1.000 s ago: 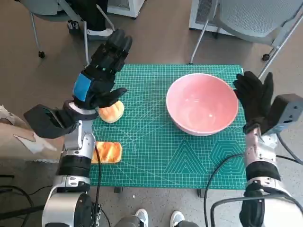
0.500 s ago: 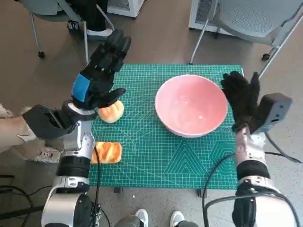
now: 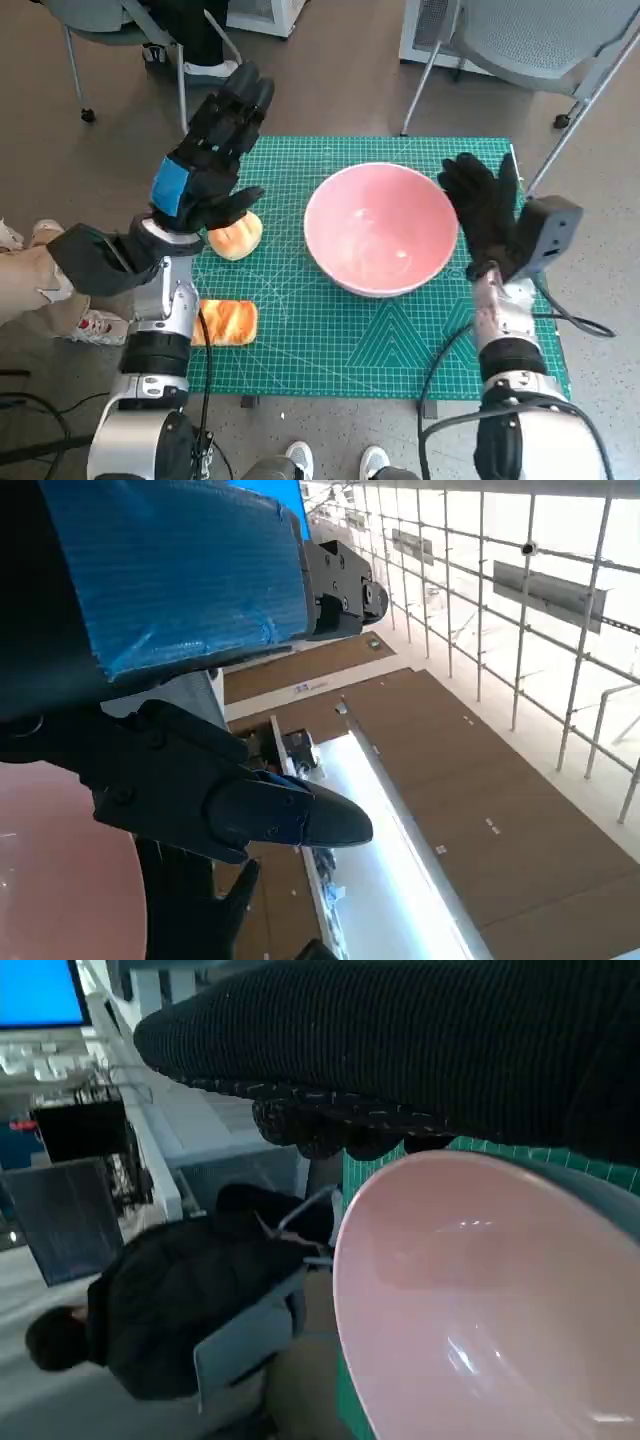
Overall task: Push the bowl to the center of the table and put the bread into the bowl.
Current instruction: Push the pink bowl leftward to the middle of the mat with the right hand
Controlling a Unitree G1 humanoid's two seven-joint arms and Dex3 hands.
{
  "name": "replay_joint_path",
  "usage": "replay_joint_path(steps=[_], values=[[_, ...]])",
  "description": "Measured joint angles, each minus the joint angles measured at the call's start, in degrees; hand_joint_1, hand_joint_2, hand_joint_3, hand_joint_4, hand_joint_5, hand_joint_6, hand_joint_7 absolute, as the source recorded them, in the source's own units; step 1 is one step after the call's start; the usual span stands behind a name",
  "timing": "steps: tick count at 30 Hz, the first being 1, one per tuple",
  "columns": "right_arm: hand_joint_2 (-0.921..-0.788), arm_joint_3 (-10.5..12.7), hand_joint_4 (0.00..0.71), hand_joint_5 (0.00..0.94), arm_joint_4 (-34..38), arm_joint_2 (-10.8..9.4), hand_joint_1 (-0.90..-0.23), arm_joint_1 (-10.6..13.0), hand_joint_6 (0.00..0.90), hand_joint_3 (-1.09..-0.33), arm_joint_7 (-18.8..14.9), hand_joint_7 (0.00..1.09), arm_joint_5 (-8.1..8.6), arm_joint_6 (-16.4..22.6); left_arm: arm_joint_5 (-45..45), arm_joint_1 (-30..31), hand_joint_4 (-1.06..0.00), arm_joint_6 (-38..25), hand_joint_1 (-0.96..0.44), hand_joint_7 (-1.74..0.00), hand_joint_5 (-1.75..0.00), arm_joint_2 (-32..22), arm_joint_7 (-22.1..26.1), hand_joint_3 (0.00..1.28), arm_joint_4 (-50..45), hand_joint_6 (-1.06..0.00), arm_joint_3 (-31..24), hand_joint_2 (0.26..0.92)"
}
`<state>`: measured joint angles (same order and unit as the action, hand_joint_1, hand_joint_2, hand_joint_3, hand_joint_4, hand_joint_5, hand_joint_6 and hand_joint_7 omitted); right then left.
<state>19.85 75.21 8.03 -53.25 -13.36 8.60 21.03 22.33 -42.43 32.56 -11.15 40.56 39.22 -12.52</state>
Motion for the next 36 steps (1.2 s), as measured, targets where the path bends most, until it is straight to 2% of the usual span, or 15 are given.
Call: replay_joint_path(steps=[16,31,36], values=[[-0.921,-0.7,0.174,0.0,0.0,-2.0,-0.676,-0.3,0.205,-0.781,-0.8,0.1,-0.01,0.1,0.0,0.3,-0.01,-0.3,-0.64,-0.01,0.0,0.0,-0.3,0.21,-0.9,-0.17,0.0,0.921],[-0.921,-1.1,0.173,0.001,0.0,-2.2,-0.661,-0.6,0.203,-0.787,-1.3,0.1,0.0,0.1,0.1,0.6,-0.01,-0.3,-0.64,-0.01,0.0,0.0,-0.5,0.21,-1.3,-0.17,-0.1,0.921],[-0.921,-1.2,0.175,0.002,-0.5,-1.3,-0.644,-1.0,0.209,-0.796,-2.7,0.1,0.04,1.0,0.1,1.4,-0.01,-0.3,-0.64,-0.01,0.0,0.1,-0.8,0.21,-2.6,-0.17,0.0,0.921]])
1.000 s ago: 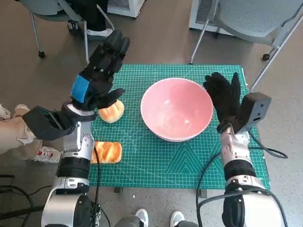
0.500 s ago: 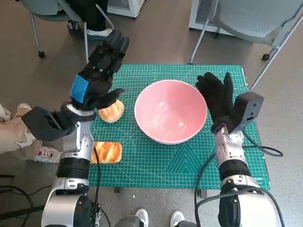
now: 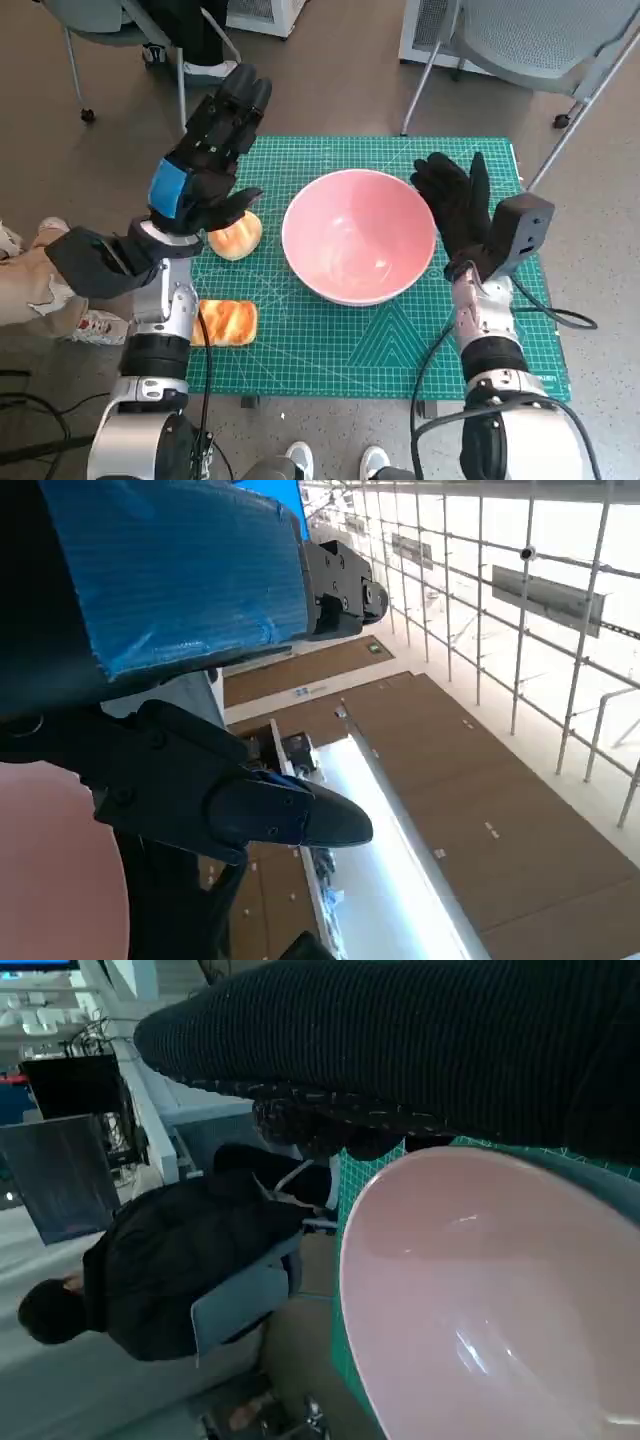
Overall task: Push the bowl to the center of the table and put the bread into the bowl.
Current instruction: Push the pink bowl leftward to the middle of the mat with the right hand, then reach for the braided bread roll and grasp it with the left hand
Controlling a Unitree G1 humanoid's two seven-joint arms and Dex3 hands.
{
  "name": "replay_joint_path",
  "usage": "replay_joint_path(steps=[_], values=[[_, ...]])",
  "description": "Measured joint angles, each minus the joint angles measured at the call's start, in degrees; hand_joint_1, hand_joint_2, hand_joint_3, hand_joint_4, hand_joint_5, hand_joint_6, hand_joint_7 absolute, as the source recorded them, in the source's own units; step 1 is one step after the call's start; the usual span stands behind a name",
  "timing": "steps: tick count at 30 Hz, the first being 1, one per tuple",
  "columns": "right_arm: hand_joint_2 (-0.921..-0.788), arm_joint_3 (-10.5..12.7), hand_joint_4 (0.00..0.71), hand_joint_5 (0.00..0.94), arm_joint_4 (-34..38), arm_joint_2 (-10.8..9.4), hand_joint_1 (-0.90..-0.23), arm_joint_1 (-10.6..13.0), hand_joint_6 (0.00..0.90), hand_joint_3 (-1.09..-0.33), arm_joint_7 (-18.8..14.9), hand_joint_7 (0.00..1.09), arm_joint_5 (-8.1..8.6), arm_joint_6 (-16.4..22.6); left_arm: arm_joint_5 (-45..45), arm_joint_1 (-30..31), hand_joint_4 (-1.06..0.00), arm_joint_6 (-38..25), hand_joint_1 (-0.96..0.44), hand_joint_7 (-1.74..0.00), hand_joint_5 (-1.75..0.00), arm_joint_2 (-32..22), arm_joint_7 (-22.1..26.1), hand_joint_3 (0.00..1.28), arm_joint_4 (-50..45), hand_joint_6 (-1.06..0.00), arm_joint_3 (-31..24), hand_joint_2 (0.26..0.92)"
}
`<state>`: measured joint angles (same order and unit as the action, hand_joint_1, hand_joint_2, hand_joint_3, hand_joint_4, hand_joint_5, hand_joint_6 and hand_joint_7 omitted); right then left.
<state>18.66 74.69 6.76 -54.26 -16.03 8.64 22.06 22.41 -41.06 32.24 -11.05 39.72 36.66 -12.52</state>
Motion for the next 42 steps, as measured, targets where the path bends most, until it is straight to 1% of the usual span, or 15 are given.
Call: replay_joint_path(steps=[3,5,8,10,15,17,19,23,27,33,36,38,40,41,42], values=[[-0.921,-0.4,0.177,0.002,-1.1,0.7,-0.637,-0.4,0.22,-0.816,-0.2,0.11,-0.03,1.8,0.0,0.6,-0.01,-0.1,-0.64,-0.01,0.0,0.0,-0.1,0.21,-0.8,-0.17,0.0,0.921],[-0.921,-1.1,0.178,0.003,-2.3,1.1,-0.637,-0.5,0.226,-0.827,-0.2,0.11,-0.29,4.0,0.0,0.9,-0.02,-0.1,-0.64,-0.01,0.0,0.0,-0.1,0.21,-1.1,-0.17,0.0,0.921],[-0.921,-2.3,0.178,0.002,-4.7,1.5,-0.643,-0.5,0.228,-0.832,-0.2,0.11,-1.49,8.8,0.0,1.3,-0.02,-0.3,-0.65,-0.01,-0.01,0.0,-0.5,0.21,-1.5,-0.17,0.0,0.921],[-0.921,-3.2,0.178,0.002,-6.6,1.6,-0.666,-0.5,0.229,-0.825,-0.5,0.12,-2.03,11.9,0.0,1.4,-0.03,-0.4,-0.65,-0.01,-0.01,0.1,-0.8,0.21,-1.7,-0.17,0.1,0.921],[-0.921,-4.8,0.187,0.006,-12.0,1.2,-0.7,-0.3,0.227,-0.806,-4.0,0.12,-1.82,19.2,-0.2,1.5,-0.04,-0.4,-0.65,-0.01,-0.01,0.3,-1.5,0.21,-2.1,-0.17,0.3,0.921],[-0.921,-5.5,0.193,0.008,-14.4,0.9,-0.708,0.1,0.228,-0.797,-5.8,0.13,-1.48,21.3,-0.2,1.5,-0.03,-0.4,-0.65,-0.01,-0.01,0.4,-1.8,0.2,-2.2,-0.18,0.5,0.921],[-0.921,-6.1,0.2,0.01,-16.7,0.5,-0.716,0.7,0.231,-0.784,-7.6,0.13,-0.74,22.9,-0.2,1.6,-0.03,-0.6,-0.66,-0.01,-0.01,0.5,-2.1,0.2,-2.4,-0.18,0.6,0.921],[-0.921,-7.0,0.206,0.012,-20.7,-0.5,-0.722,2.1,0.233,-0.764,-10.6,0.14,0.9,23.8,-0.3,1.9,-0.01,-0.8,-0.66,-0.01,0.0,0.7,-2.5,0.2,-3.3,-0.18,1.0,0.921],[-0.921,-8.1,0.209,0.011,-24.0,-0.9,-0.723,3.7,0.232,-0.754,-12.3,0.14,2.34,23.8,-0.6,2.2,0.0,-1.1,-0.67,-0.01,0.0,1.0,-3.0,0.2,-4.3,-0.18,1.6,0.921],[-0.921,-9.1,0.21,0.01,-27.7,-1.0,-0.715,5.1,0.23,-0.751,-13.1,0.15,2.92,23.4,-1.4,3.3,0.0,-1.3,-0.68,-0.02,0.0,0.9,-3.2,0.19,-6.1,-0.18,2.0,0.921],[-0.921,-9.6,0.21,0.009,-29.0,-1.1,-0.71,5.7,0.228,-0.751,-13.1,0.15,3.01,22.8,-2.3,5.1,-0.01,-2.1,-0.69,-0.01,0.0,0.4,-3.9,0.16,-9.4,-0.18,2.5,0.921],[-0.921,-9.7,0.211,0.009,-29.5,-1.1,-0.707,6.1,0.227,-0.751,-13.1,0.15,3.11,22.4,-3.6,6.8,0.0,-3.0,-0.66,-0.01,0.0,-0.7,-4.3,0.13,-12.8,-0.15,2.9,0.871],[-0.921,-9.8,0.211,0.009,-29.7,-1.1,-0.705,6.2,0.226,-0.752,-13.1,0.16,3.1,22.2,-5.7,9.0,0.0,-5.6,-0.62,0.0,0.0,-3.2,-4.0,0.09,-17.3,-0.11,3.2,0.813],[-0.921,-9.8,0.211,0.009,-29.8,-1.1,-0.704,6.2,0.226,-0.752,-13.1,0.16,3.11,22.2,-6.8,9.9,0.0,-6.9,-0.59,0.0,0.0,-4.8,-3.9,0.07,-19.4,-0.1,3.3,0.788],[-0.921,-9.9,0.211,0.008,-29.9,-1.1,-0.701,6.2,0.225,-0.752,-13.1,0.16,3.1,22.2,-7.7,10.8,0.0,-8.4,-0.49,0.0,0.0,-6.2,-3.5,0.05,-21.2,-0.09,3.3,0.738]])
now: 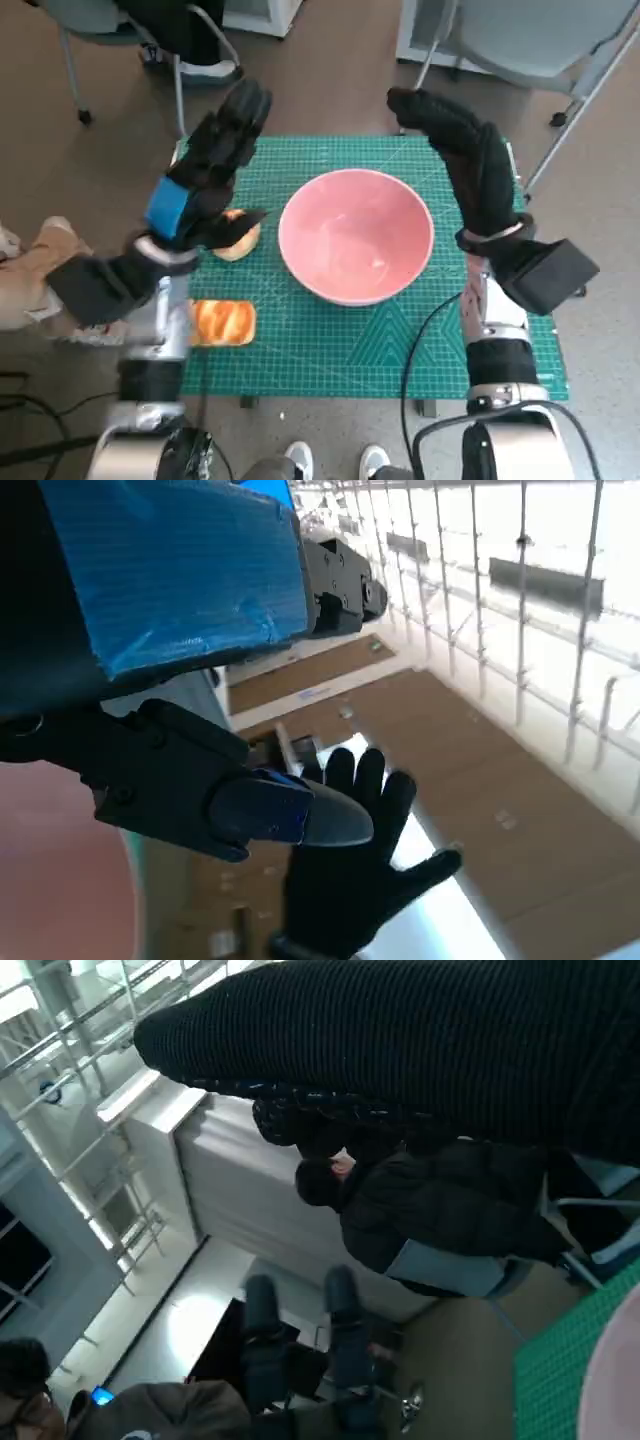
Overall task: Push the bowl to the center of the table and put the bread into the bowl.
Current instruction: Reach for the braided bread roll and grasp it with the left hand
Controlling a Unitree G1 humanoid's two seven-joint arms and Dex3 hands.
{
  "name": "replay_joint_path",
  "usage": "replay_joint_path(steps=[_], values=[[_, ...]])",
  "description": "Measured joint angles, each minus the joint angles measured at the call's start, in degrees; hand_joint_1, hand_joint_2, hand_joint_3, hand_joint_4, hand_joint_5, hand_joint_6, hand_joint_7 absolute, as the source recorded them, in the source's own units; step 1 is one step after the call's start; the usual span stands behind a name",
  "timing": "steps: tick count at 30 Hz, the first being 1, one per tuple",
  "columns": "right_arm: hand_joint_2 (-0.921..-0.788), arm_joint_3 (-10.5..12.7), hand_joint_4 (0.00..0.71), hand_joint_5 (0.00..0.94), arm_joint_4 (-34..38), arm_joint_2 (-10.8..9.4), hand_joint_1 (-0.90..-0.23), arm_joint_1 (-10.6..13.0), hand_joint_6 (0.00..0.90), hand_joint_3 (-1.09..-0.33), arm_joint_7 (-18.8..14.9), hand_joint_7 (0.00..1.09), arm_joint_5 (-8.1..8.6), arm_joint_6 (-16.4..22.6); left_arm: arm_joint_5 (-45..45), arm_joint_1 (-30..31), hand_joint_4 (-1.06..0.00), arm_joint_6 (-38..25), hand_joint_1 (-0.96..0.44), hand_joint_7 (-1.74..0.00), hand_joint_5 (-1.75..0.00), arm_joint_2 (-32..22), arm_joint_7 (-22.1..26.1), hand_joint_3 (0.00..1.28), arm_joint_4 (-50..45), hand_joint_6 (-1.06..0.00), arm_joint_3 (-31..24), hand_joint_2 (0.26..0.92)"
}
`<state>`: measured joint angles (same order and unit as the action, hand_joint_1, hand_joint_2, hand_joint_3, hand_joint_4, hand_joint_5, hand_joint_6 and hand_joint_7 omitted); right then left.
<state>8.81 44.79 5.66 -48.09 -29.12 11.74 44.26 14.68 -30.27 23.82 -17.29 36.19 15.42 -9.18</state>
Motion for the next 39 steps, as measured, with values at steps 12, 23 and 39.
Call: replay_joint_path(steps=[12,23,39], values=[[-0.921,-0.1,0.212,0.007,-1.6,0.1,-0.695,0.0,0.219,-0.753,0.1,0.17,-0.14,0.0,-10.7,14.9,0.0,-16.7,-0.11,-0.06,0.0,-17.6,3.4,0.0,-23.1,-0.17,-5.6,0.636],[-0.921,-0.4,0.214,0.006,-1.9,-1.0,-0.692,0.1,0.215,-0.752,0.0,0.18,1.46,-2.5,-20.3,27.2,-0.07,-28.5,-0.15,-0.06,-0.02,-27.3,5.6,0.0,-44.5,-0.23,-7.7,0.637],[-0.921,-0.5,0.209,0.002,-2.3,-1.3,-0.676,1.0,0.205,-0.755,-1.2,0.19,3.8,-3.4,-37.1,26.7,-0.11,-47.1,-0.25,-0.02,-0.01,-30.5,5.8,0.01,-52.6,-0.25,5.3,0.654]])
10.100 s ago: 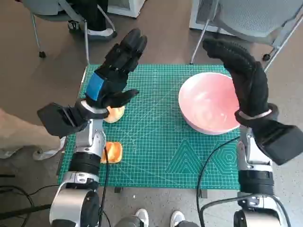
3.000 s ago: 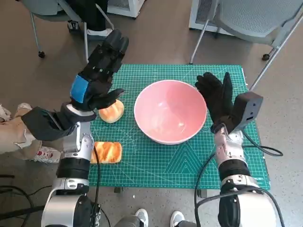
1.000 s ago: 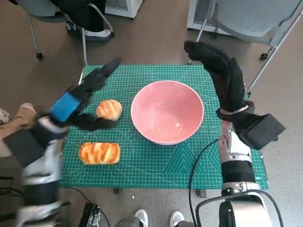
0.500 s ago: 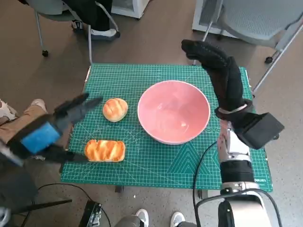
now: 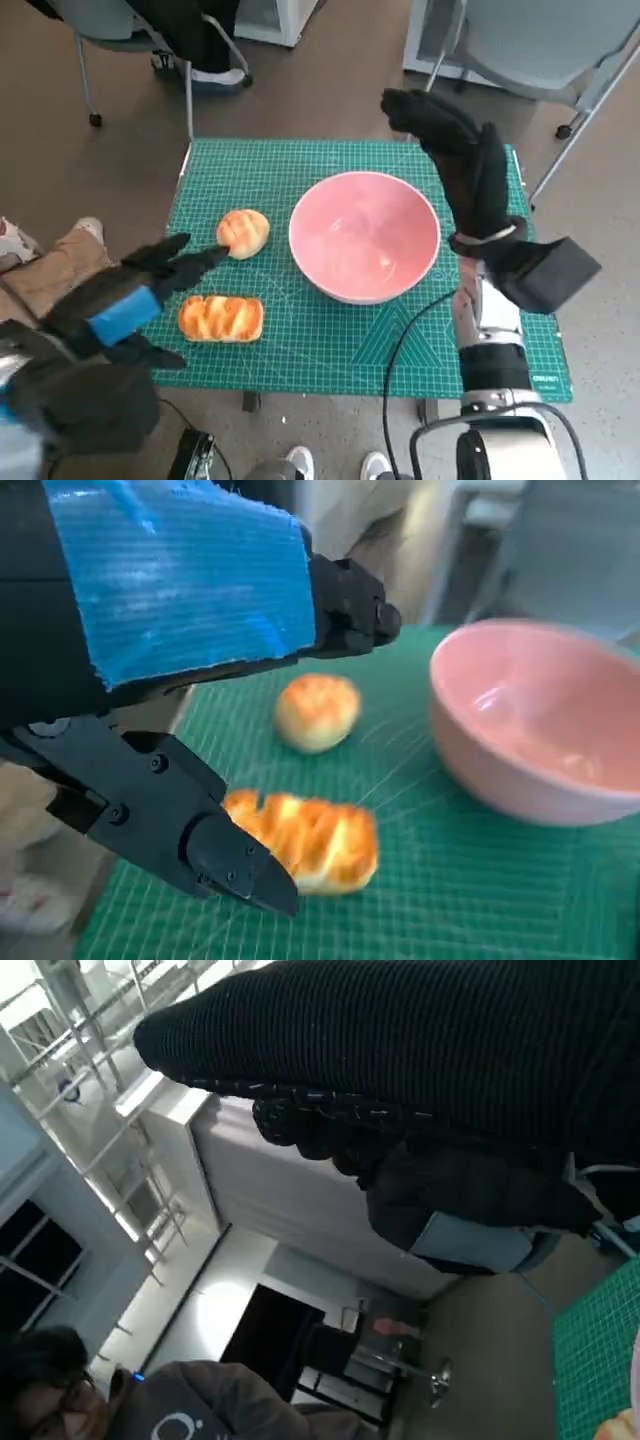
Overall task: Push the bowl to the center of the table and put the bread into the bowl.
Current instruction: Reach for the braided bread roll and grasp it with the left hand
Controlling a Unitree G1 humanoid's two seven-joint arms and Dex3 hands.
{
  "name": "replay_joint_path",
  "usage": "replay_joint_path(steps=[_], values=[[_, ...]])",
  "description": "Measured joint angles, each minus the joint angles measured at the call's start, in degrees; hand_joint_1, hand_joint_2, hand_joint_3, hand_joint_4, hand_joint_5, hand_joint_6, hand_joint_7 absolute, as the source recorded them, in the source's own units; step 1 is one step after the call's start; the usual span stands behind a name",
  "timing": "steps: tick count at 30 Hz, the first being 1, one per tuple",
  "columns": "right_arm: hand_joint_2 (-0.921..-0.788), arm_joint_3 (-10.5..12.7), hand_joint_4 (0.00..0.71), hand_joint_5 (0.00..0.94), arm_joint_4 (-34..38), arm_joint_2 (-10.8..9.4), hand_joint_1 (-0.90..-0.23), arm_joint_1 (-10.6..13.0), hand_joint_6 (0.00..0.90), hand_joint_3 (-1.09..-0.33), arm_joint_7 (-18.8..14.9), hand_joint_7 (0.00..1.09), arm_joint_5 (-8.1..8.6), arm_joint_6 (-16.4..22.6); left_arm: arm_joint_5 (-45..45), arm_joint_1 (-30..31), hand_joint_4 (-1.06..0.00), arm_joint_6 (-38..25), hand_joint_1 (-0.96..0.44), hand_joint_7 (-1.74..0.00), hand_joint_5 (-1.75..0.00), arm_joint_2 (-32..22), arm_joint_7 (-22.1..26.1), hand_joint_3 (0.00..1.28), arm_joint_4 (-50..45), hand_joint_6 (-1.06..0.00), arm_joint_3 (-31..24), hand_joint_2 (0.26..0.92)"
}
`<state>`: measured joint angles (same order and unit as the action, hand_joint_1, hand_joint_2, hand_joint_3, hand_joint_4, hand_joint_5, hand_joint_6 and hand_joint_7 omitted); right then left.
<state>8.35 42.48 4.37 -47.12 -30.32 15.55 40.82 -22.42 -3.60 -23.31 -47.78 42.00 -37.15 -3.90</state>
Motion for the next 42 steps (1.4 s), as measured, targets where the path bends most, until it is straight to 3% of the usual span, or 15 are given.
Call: replay_joint_path(steps=[21,42], values=[[-0.921,0.6,0.2,0.0,-0.5,1.5,-0.656,1.0,0.186,-0.764,-0.6,0.22,0.53,-0.2,-7.8,-8.8,-0.19,-1.0,-0.22,-0.01,-0.01,3.6,-2.0,0.01,10.9,-0.29,13.3,0.669],[-0.921,0.6,0.194,0.0,-1.5,2.0,-0.661,1.5,0.169,-0.77,-0.7,0.25,1.02,-0.6,-12.7,-10.6,-0.28,-1.7,-0.23,-0.02,-0.02,5.8,-2.0,0.01,16.5,-0.35,18.1,0.675]])
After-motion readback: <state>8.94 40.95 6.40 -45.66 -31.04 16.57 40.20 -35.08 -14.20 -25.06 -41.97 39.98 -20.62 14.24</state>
